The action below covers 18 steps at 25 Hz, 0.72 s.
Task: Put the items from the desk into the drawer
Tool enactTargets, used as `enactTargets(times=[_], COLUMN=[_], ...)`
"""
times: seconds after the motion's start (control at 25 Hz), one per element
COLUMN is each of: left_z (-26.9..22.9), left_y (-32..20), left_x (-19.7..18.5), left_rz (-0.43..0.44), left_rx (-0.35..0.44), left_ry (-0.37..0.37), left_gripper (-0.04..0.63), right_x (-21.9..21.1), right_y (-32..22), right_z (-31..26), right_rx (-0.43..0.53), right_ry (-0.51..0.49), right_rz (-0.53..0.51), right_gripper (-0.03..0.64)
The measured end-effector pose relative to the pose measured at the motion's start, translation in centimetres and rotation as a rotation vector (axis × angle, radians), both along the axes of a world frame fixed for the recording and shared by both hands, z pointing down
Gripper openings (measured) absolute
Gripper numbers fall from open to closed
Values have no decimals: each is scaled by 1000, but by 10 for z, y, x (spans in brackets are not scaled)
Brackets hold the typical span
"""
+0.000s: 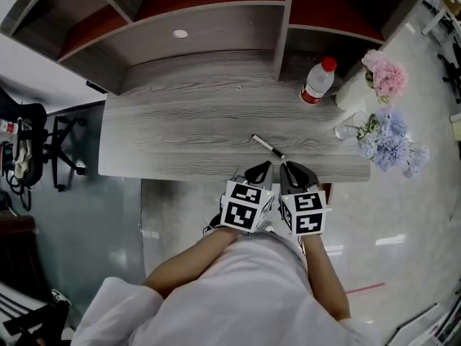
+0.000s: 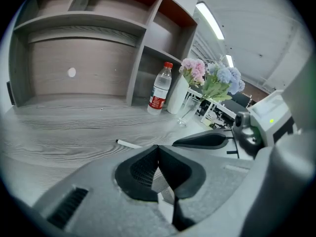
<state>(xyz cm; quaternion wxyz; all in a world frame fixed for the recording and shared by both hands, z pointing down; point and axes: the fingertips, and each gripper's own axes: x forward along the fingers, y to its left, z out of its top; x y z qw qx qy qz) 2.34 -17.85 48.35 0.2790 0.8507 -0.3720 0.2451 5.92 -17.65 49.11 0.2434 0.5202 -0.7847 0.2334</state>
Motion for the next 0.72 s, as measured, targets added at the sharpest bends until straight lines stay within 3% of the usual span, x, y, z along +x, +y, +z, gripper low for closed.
enactTargets(times=[0.72], left_z=[11], left_y=[-30], left_x=[-8], left_rz=[-7], left_rx=[-35], left_ry=[-10], left_gripper=[3], right_x=[0], right_y=[-25], right_z=[31], right_rx=[-66], right_ry=[35], right_rz=[-46], right_gripper=[5])
